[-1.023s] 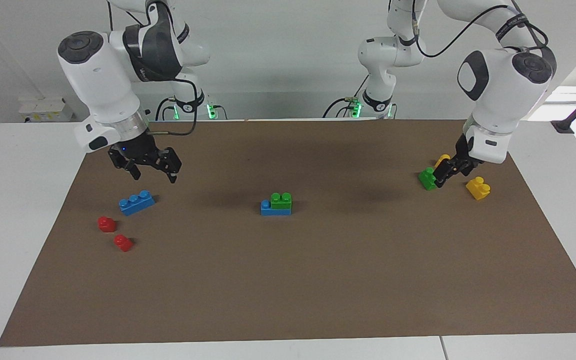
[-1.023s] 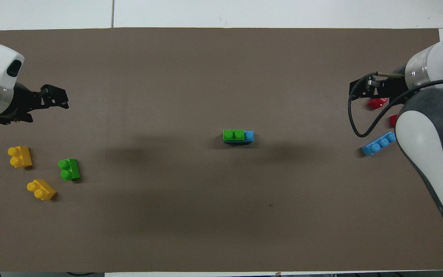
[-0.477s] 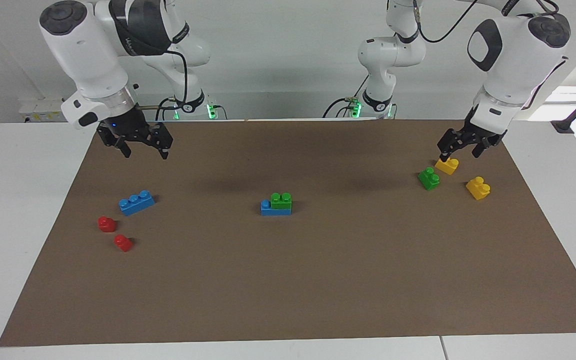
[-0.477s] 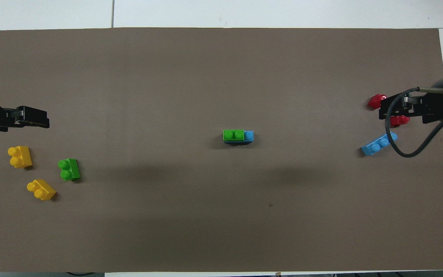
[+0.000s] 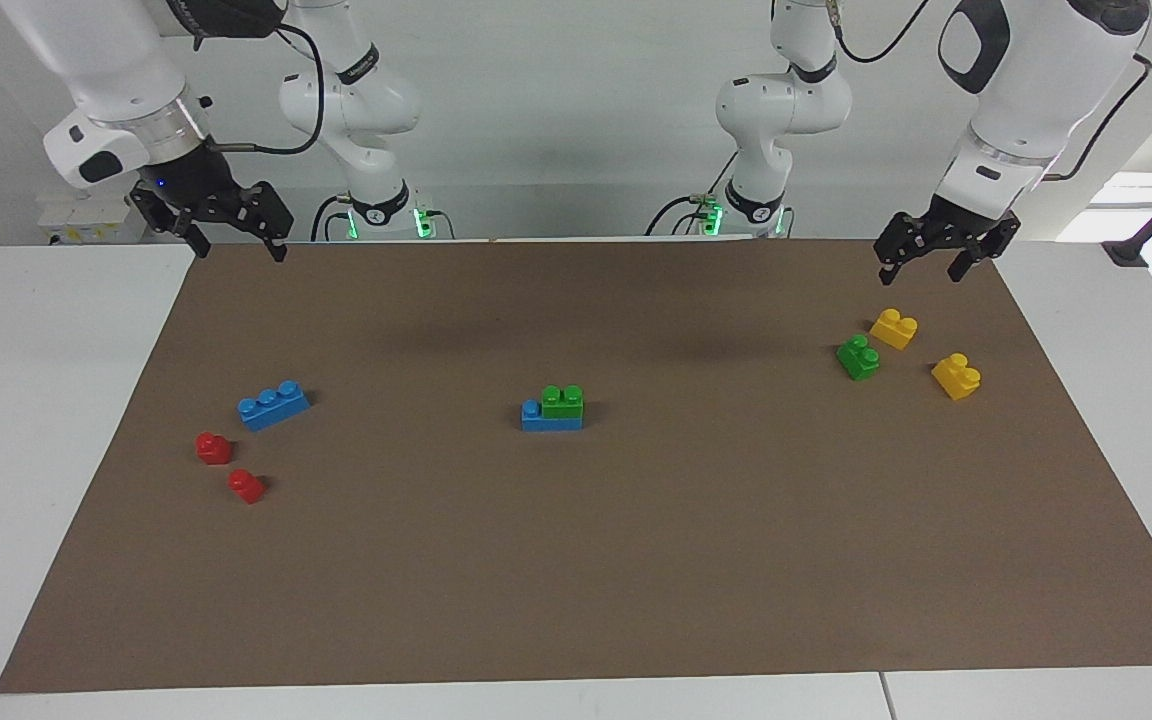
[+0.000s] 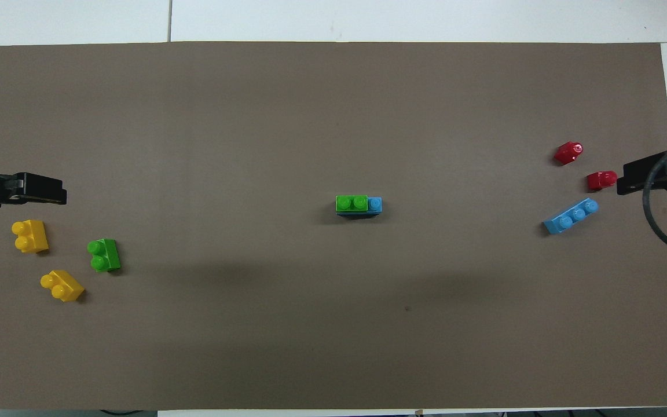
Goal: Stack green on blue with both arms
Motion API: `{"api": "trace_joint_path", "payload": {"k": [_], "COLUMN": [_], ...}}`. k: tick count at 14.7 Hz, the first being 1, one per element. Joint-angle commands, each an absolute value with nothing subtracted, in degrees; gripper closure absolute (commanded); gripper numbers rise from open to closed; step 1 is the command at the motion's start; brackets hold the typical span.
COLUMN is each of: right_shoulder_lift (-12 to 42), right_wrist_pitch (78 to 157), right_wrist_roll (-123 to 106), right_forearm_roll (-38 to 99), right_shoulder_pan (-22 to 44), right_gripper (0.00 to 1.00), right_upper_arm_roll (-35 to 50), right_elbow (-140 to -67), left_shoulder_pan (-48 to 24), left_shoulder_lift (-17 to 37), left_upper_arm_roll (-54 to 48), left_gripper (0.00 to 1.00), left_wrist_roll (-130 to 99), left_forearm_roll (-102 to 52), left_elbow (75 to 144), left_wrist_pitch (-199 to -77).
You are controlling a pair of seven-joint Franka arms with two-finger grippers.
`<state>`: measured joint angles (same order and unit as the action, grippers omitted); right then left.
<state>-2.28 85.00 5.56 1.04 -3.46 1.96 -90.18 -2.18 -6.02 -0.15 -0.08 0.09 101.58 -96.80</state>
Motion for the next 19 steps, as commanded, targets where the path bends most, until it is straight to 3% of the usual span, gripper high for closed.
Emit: {"api": "trace_joint_path", "payload": {"k": [1,19], "right_shoulder_lift": [-2.37,-2.90], "right_wrist_pitch": [84.90,84.55], "right_wrist_roll": [3.95,3.96], "right_forearm_roll": [0.18,-0.97], "right_shoulder_pan": [-4.57,-4.48], "right_gripper": [0.02,0.00], "right_upper_arm_roll": [2.29,2.37], "right_elbow": [-90.09,-90.97], "left_shoulder_pan": [-2.20,-2.72], "left_shoulder_lift": [-6.86,-6.94], "left_upper_arm_roll": [-0.09,-0.18], "left_gripper": [0.00,0.00], "left_wrist_roll": [0.35,0.35], "left_forearm_roll": [-0.88,-0.88], "left_elbow": [101.95,102.22], "left_wrist_pitch": [-96.50,-96.24]}}
